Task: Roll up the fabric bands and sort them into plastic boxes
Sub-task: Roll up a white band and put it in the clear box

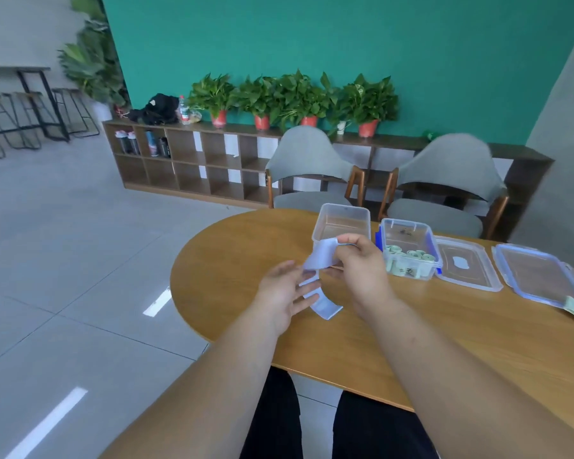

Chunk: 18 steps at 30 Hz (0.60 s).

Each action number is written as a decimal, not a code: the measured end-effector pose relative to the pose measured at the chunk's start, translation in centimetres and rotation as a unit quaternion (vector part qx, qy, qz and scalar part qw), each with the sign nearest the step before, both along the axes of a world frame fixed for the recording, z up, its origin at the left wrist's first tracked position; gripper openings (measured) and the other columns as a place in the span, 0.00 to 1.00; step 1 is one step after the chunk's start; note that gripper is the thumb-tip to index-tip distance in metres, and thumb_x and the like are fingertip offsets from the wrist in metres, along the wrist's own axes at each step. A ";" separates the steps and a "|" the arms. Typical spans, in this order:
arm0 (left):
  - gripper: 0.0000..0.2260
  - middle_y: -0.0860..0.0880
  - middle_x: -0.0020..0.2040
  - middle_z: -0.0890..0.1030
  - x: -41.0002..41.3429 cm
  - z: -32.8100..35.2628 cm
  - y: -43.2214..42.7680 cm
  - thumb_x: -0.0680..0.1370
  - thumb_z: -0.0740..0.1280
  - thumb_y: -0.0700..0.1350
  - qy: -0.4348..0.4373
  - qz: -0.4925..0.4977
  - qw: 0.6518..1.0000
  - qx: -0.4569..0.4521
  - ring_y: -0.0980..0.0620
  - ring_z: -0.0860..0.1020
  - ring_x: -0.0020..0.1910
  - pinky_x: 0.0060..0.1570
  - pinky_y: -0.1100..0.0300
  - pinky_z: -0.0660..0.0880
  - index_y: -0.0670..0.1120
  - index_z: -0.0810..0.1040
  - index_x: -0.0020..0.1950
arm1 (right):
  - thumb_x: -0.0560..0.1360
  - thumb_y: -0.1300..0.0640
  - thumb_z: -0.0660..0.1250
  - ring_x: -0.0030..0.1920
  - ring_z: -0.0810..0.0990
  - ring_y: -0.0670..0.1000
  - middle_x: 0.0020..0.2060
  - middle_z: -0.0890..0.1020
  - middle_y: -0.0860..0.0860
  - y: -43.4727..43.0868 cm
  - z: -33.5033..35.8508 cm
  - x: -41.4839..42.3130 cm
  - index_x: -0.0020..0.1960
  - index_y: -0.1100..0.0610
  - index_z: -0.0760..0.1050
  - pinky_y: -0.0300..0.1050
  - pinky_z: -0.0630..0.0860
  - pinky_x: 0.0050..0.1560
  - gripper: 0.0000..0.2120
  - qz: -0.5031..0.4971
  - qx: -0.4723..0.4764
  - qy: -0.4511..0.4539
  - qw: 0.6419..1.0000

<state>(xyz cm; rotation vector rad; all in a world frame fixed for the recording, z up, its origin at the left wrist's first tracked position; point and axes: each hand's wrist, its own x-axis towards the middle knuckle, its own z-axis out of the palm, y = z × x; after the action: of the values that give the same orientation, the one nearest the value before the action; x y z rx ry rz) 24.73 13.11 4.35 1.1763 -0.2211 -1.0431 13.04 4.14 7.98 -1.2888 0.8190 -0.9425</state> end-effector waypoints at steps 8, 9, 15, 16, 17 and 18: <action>0.10 0.41 0.53 0.87 5.1 2.9 0.3 0.84 0.65 0.37 -0.085 0.066 0.994 -0.003 0.46 0.88 0.46 0.54 0.46 0.84 0.48 0.78 0.63 | 0.80 0.65 0.61 0.48 0.85 0.56 0.48 0.85 0.57 -0.7 0.3 3.1 0.54 0.63 0.81 0.52 0.86 0.48 0.10 -0.011 0.014 -0.039 0.999; 0.07 0.43 0.49 0.88 5.5 3.0 0.1 0.85 0.65 0.40 -0.115 0.064 0.991 0.028 0.47 0.87 0.41 0.51 0.48 0.85 0.48 0.78 0.62 | 0.80 0.65 0.61 0.45 0.84 0.56 0.46 0.84 0.57 -1.0 0.8 3.5 0.53 0.62 0.82 0.49 0.85 0.42 0.10 -0.003 0.003 -0.032 0.999; 0.09 0.47 0.43 0.88 7.7 4.0 -0.7 0.86 0.64 0.49 -0.210 0.011 0.971 0.110 0.50 0.81 0.34 0.45 0.53 0.83 0.50 0.79 0.63 | 0.81 0.62 0.61 0.57 0.83 0.52 0.49 0.87 0.43 -4.5 5.3 6.5 0.50 0.46 0.87 0.62 0.81 0.61 0.18 0.105 -0.180 0.114 0.971; 0.09 0.47 0.46 0.88 7.9 4.5 -0.7 0.86 0.63 0.51 -0.204 -0.009 0.973 0.105 0.49 0.84 0.38 0.50 0.51 0.84 0.51 0.78 0.64 | 0.81 0.62 0.62 0.57 0.83 0.53 0.50 0.87 0.43 -4.7 6.0 6.9 0.51 0.46 0.87 0.62 0.81 0.62 0.17 0.125 -0.206 0.130 0.962; 0.10 0.47 0.48 0.89 8.2 5.0 -0.8 0.87 0.62 0.52 -0.200 -0.031 0.974 0.100 0.48 0.86 0.41 0.53 0.50 0.84 0.52 0.78 0.65 | 0.82 0.62 0.63 0.57 0.84 0.53 0.51 0.87 0.44 -4.8 6.7 7.2 0.52 0.46 0.87 0.62 0.81 0.61 0.16 0.140 -0.226 0.140 0.954; 0.11 0.47 0.49 0.89 8.4 5.4 -0.9 0.87 0.60 0.53 -0.195 -0.052 0.975 0.095 0.48 0.87 0.45 0.56 0.50 0.84 0.52 0.77 0.66 | 0.82 0.61 0.64 0.56 0.84 0.53 0.52 0.87 0.45 -5.0 7.3 7.5 0.53 0.46 0.86 0.62 0.81 0.60 0.15 0.148 -0.241 0.145 0.948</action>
<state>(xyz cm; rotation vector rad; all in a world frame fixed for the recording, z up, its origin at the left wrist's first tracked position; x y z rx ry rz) 33.15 12.24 9.73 1.5542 -0.5032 -0.9300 20.54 -0.83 15.25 -1.9532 0.6056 -0.7403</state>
